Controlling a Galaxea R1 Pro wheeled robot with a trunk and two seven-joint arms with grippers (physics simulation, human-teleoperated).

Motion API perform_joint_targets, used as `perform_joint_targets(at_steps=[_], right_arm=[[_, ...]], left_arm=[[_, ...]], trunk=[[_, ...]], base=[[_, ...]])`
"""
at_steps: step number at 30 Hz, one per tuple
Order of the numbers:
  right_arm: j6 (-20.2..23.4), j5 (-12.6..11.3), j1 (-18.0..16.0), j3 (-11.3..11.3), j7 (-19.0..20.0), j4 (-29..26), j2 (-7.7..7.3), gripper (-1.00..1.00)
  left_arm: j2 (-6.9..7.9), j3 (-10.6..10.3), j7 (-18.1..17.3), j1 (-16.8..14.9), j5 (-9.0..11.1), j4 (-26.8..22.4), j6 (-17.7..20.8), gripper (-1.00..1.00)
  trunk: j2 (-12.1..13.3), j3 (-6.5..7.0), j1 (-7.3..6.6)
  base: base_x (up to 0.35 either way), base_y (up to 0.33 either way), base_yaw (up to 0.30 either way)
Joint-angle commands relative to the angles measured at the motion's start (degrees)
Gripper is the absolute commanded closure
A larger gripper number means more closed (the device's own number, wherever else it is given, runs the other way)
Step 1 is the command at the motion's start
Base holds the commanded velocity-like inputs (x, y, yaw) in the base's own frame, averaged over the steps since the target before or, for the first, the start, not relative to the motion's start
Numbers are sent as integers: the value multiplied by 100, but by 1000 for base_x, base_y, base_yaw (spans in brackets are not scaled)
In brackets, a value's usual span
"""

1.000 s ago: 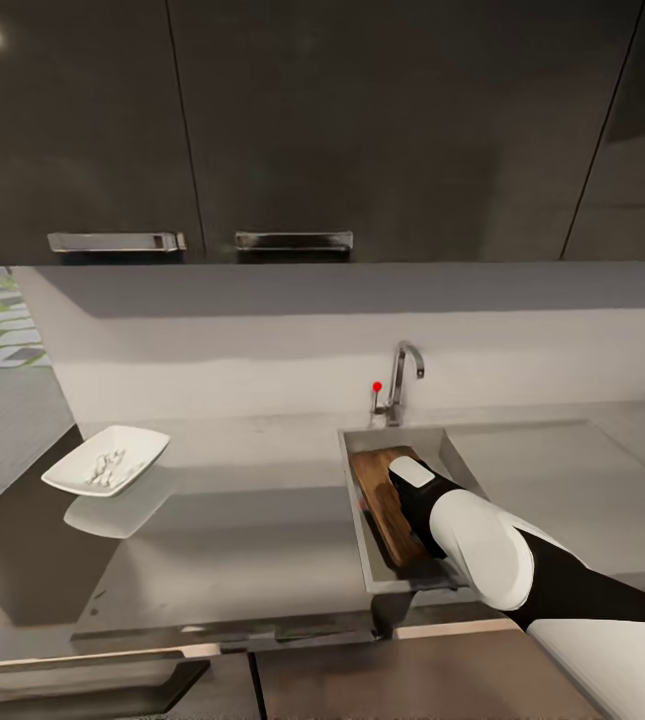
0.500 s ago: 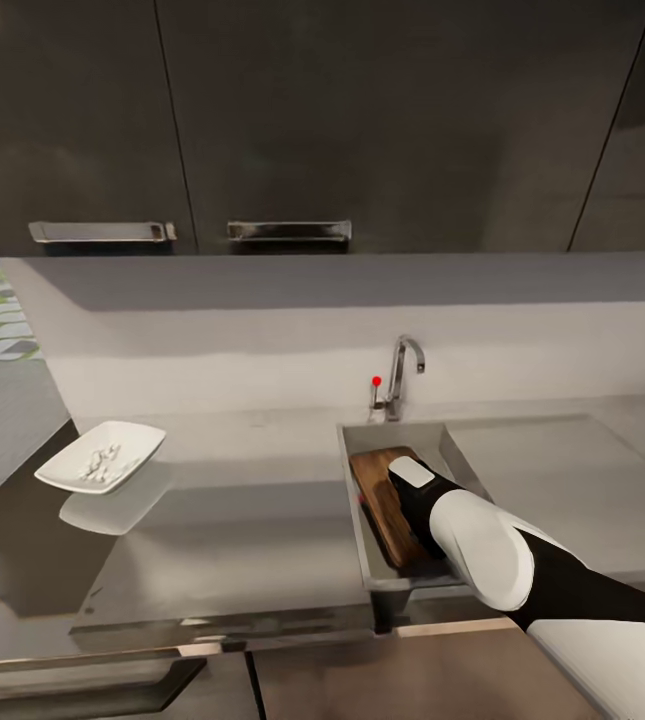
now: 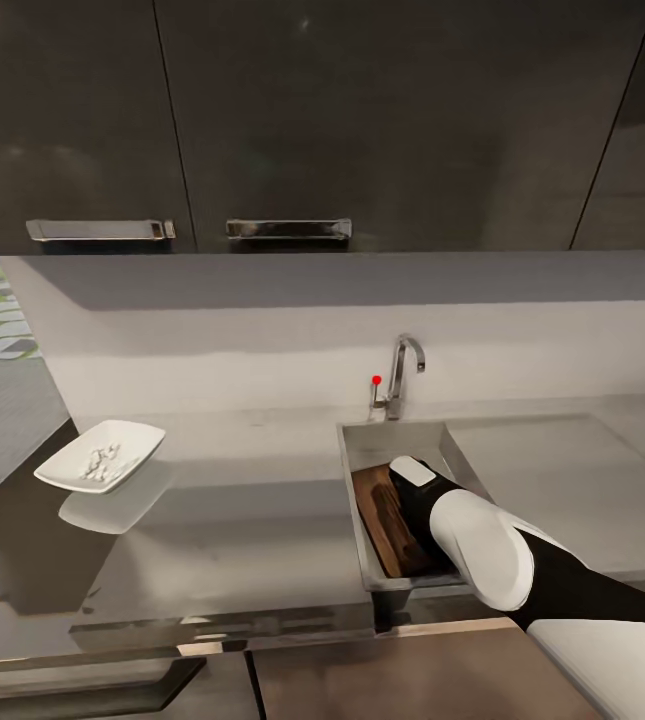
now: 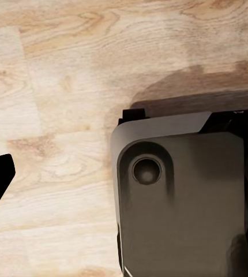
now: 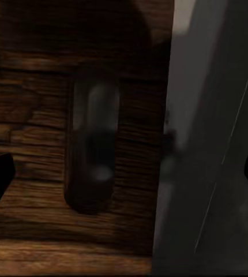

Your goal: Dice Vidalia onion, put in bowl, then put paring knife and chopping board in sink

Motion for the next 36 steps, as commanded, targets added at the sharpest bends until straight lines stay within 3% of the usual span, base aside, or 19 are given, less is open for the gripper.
perform_joint_targets(at_steps=[1, 15, 17, 20, 22, 28, 30, 34, 36], right_arm=[[-20, -46, -3, 19, -16, -9, 1, -100], [-6, -43, -3, 144, 36, -271, 1, -100], [141, -42, -3, 161, 36, -545, 1, -100], [854, -36, -3, 212, 68, -1178, 1, -100], [1213, -5, -3, 430, 114, -1506, 1, -100], [2061, 27, -3, 1774, 388, -2367, 1, -100], [2353, 30, -3, 1983, 701, -2445, 1, -100], [2810, 43, -3, 2077, 1442, -2422, 1, -100], [3056, 67, -3, 2094, 1871, -2402, -120, -100]], left_arm=[[-3, -50, 1, -9, 58, 24, -42, -100], [-11, -50, 1, -10, 58, 22, -42, -100], [-14, -50, 1, -11, 58, 21, -42, -100], [-13, -50, 8, -9, 58, 23, -42, -100], [-12, -50, 9, -9, 58, 24, -42, -100], [-19, -50, 9, -9, 59, 17, -65, -100], [-20, -50, 9, -9, 59, 16, -75, -100], [-20, -49, 10, -10, 59, 16, -90, -100], [-23, -50, 9, -9, 58, 16, -93, -100]], trunk=[[-6, -8, 1], [-6, -8, 1], [-6, -8, 1], [-6, -8, 1], [-6, -8, 1], [-6, -8, 1], [-6, -8, 1], [-6, -8, 1], [-6, -8, 1]], base=[[0, 0, 0], [0, 0, 0], [0, 0, 0], [0, 0, 0], [0, 0, 0], [0, 0, 0], [0, 0, 0], [0, 0, 0], [0, 0, 0]])
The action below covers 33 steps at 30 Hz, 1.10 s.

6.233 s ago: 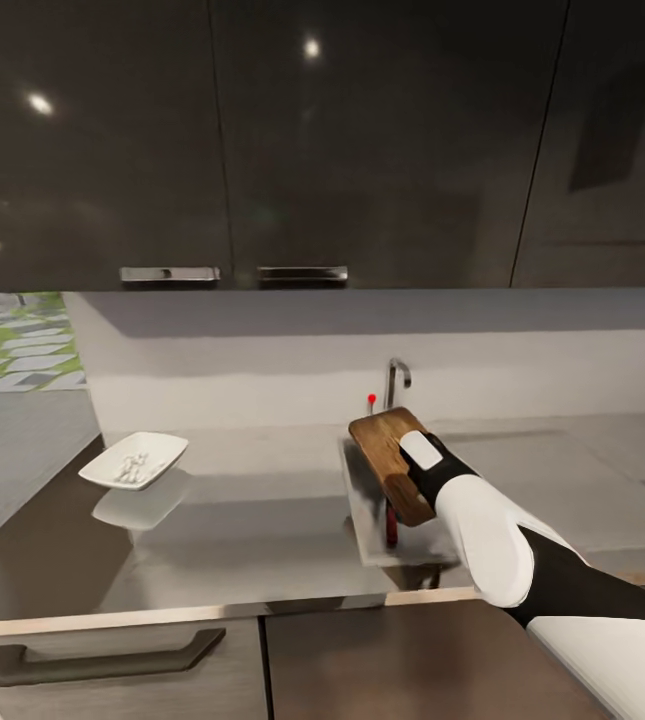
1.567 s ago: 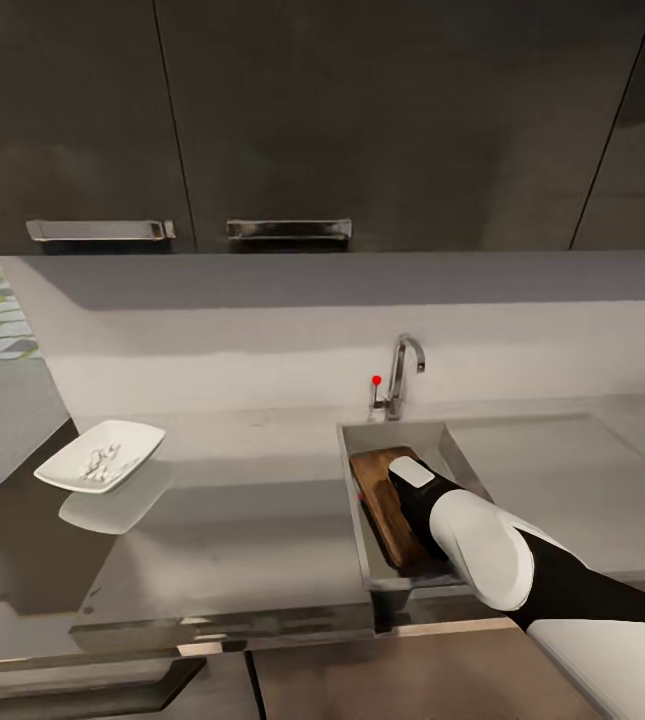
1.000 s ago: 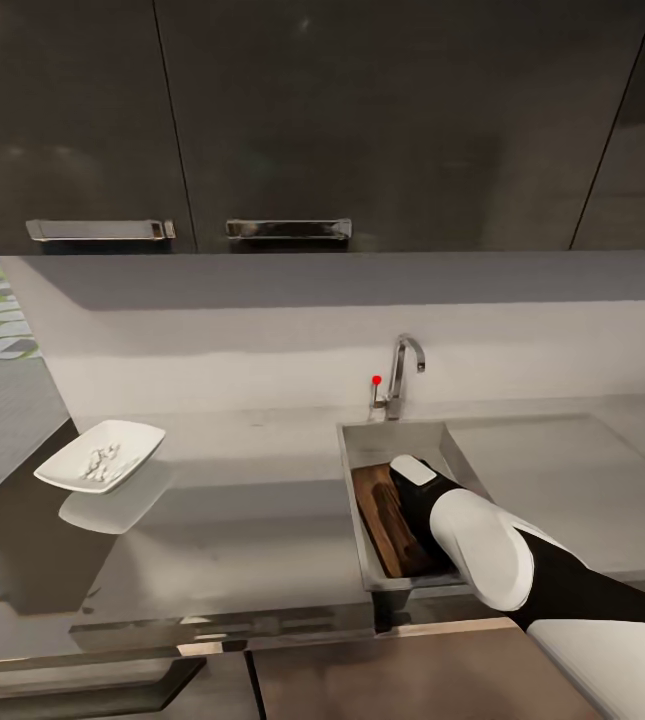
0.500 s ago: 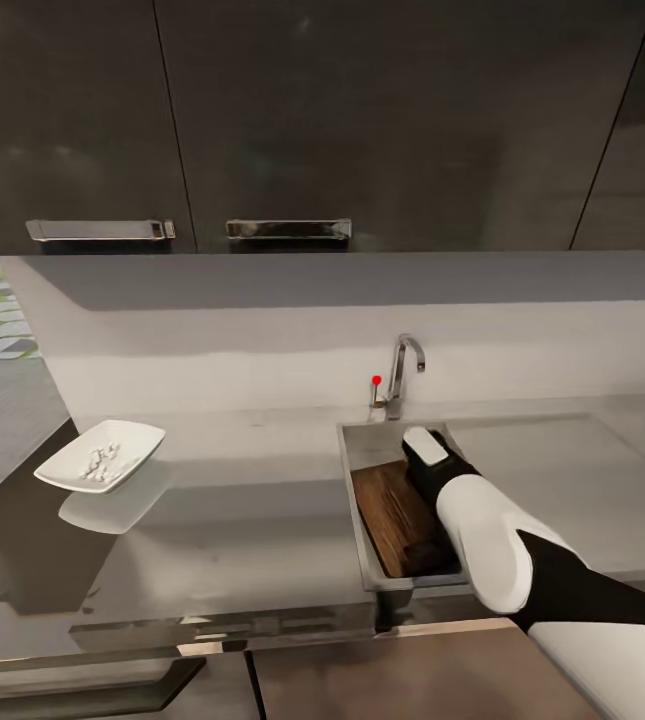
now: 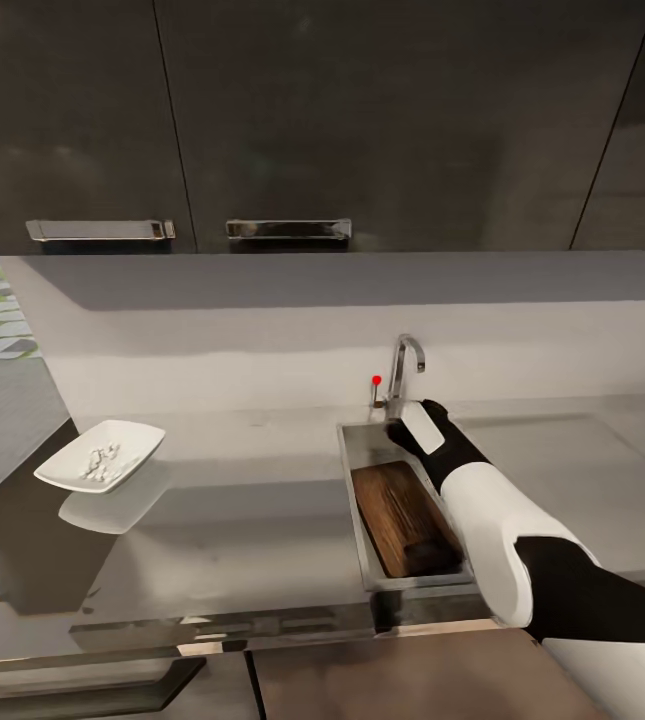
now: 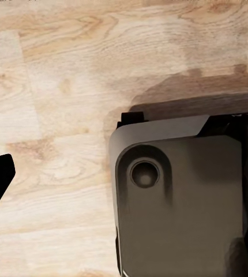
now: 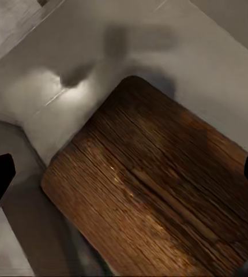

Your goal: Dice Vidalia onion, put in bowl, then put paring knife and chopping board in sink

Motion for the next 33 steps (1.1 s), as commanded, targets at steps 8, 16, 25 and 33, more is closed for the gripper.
perform_joint_targets(at_steps=[8, 16, 25, 33], right_arm=[[265, 989, 4, -12, 998, 319, -221, -100], [278, 1754, 4, -15, 1604, 411, -230, -100], [254, 1850, 0, -9, 1657, 374, -225, -100], [227, 1852, 0, 300, 1679, 350, -190, -100]], left_arm=[[-20, -50, 1, -10, 58, 15, -62, -100], [-32, -50, -4, -10, 58, 15, -69, -100], [-33, -50, -7, -10, 58, 21, -69, -100], [-37, -50, -8, -10, 58, 19, -69, -100]], trunk=[[-7, -8, 1], [-7, -8, 1], [-7, 58, 1], [-7, 129, 1]], base=[[0, 0, 0], [-1, 0, 0], [-247, 0, 0], [-330, 0, 0]])
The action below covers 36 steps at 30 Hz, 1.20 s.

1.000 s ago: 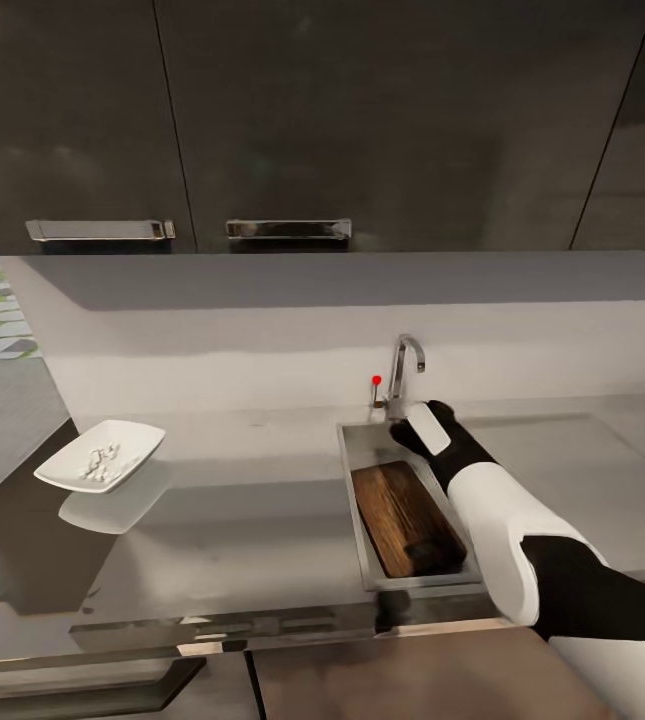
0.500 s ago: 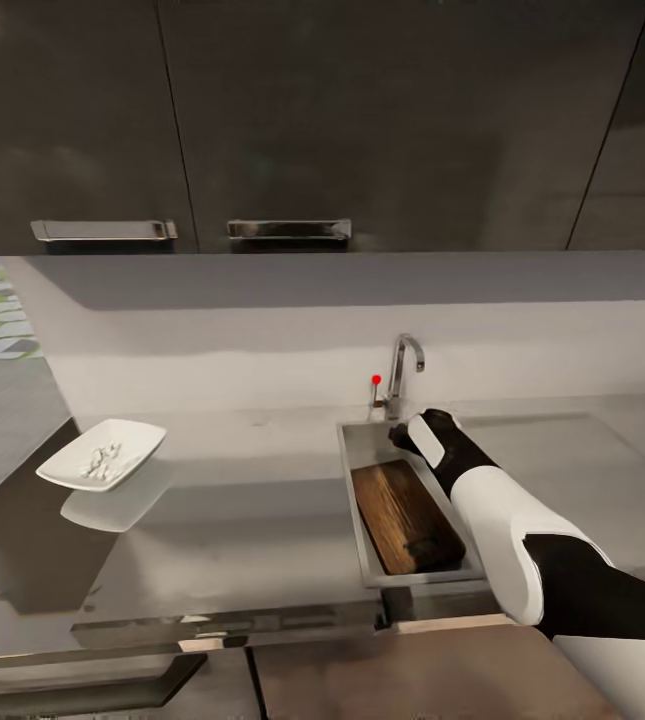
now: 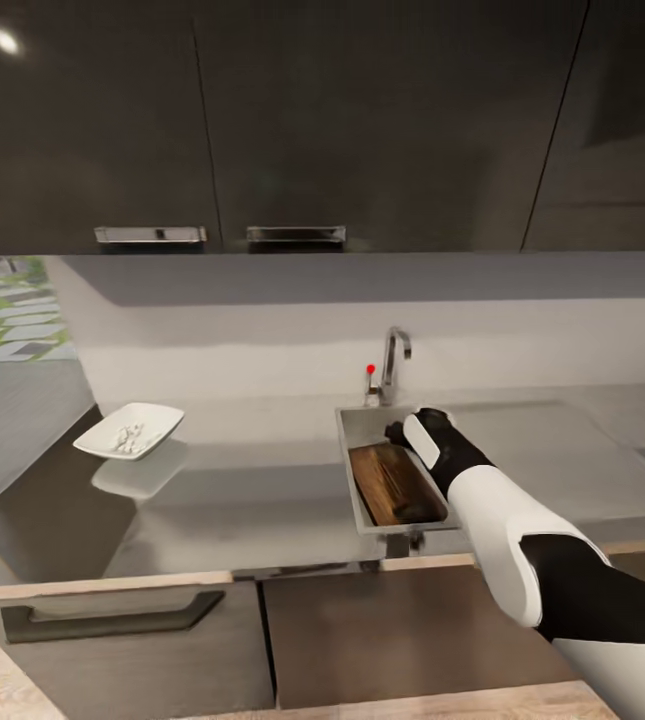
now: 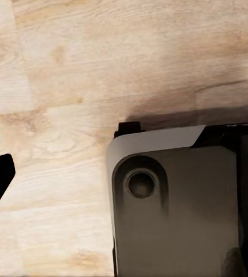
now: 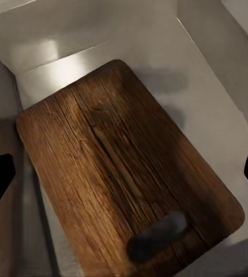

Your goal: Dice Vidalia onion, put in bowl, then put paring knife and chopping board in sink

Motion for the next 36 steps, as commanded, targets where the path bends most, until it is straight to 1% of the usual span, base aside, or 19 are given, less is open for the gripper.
perform_joint_targets(at_steps=[1, 2, 4, 8, 9, 11, 12, 13, 15, 16, 23, 31, 32, 33, 36], right_arm=[[3, -35, -3, 67, 19, -14, 5, -100], [-20, -33, -3, 152, 194, -18, 5, -100], [-35, -27, -2, 209, 532, -21, -2, -100], [-68, -17, 1, 243, 906, -22, -24, -100], [-221, 13, -1, 258, 973, -22, -25, -100], [-650, 338, 1, 330, 1002, -5, -24, -100], [-879, 672, 0, 356, 1005, 23, -11, -100], [-972, 840, -1, 366, 1003, 35, -1, -100], [-1085, 1044, 1, 378, 1030, 50, 13, -100], [-1121, 1104, 2, 378, 1096, 51, 14, -100], [-1141, 1157, 1, 381, 1237, 56, 8, -100], [-1133, 1160, 2, 378, 1269, 62, -4, -100], [-1131, 1161, 2, 377, 1284, 64, -9, -100], [-1120, 1161, 2, 375, 1401, 65, -16, -100], [-1119, 1167, 1, 375, 1424, 65, -17, -100]], left_arm=[[-2, -49, 0, -9, 58, 22, -41, -100], [-3, -49, 0, -9, 58, 22, -41, -100], [-6, -49, 0, -10, 58, 25, -41, -100], [-8, -49, 0, -9, 58, 22, -41, -100], [-9, -49, 0, -9, 58, 24, -41, -100], [-10, -49, 0, -9, 58, 23, -41, -100], [-12, -49, 0, -9, 58, 22, -41, -100], [-14, -49, 0, -9, 58, 24, -41, -100], [-22, -49, 0, -11, 58, 23, -41, -100], [-36, -49, 0, -10, 58, 23, -41, -100], [-45, -49, 0, -9, 58, 23, -41, -100], [-45, -49, 0, -9, 58, 25, -41, -100], [-45, -49, 0, -9, 58, 22, -41, -100], [-45, -49, 0, -9, 58, 24, -41, -100], [-45, -49, 0, -9, 58, 21, -41, -100]], trunk=[[-7, 1, -2], [-7, 10, -2], [-7, 28, -2], [-7, 64, -2], [-7, 73, -2], [-7, 91, -2], [-7, 100, -2], [-7, 109, -2], [-7, 127, -2], [-7, 136, -2], [-7, 199, -2], [-7, 258, -2], [-7, 260, -2], [-7, 260, -2], [-7, 260, -2]], base=[[-330, 0, 0], [-290, 0, 0], [-198, 0, 0], [-75, 0, 0], [-14, 0, 0], [-6, 0, 0], [-2, 0, 0], [-2, 0, 0], [0, 0, 0], [-16, 0, 0], [-134, -66, 0], [-299, -66, 0], [-328, -6, 0], [-330, -1, 0], [-331, 0, 0]])
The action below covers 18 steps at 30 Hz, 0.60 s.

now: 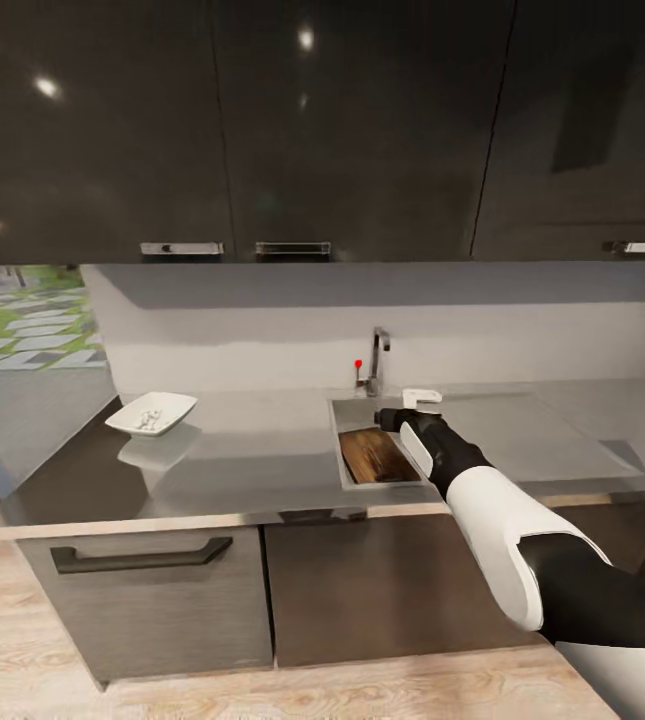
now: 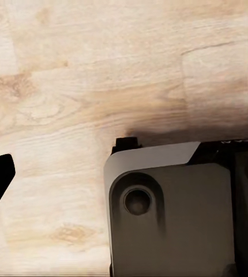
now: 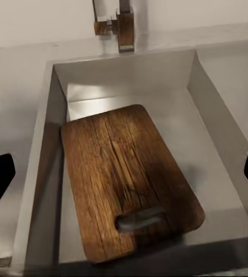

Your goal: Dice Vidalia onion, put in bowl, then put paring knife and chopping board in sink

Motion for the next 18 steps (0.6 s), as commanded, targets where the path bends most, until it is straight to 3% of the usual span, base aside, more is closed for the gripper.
perform_joint_targets(at_steps=[1, 18], right_arm=[[25, -59, -4, 21, -35, -9, -1, -100], [25, -57, -2, 24, -30, -9, 2, -100]], left_arm=[[-3, -50, 1, -10, 59, 26, -41, -100], [-3, -50, 1, -10, 59, 22, -41, -100]], trunk=[[-7, -9, -3], [-7, -9, -3]], base=[[-331, 0, 0], [-331, 0, 0]])
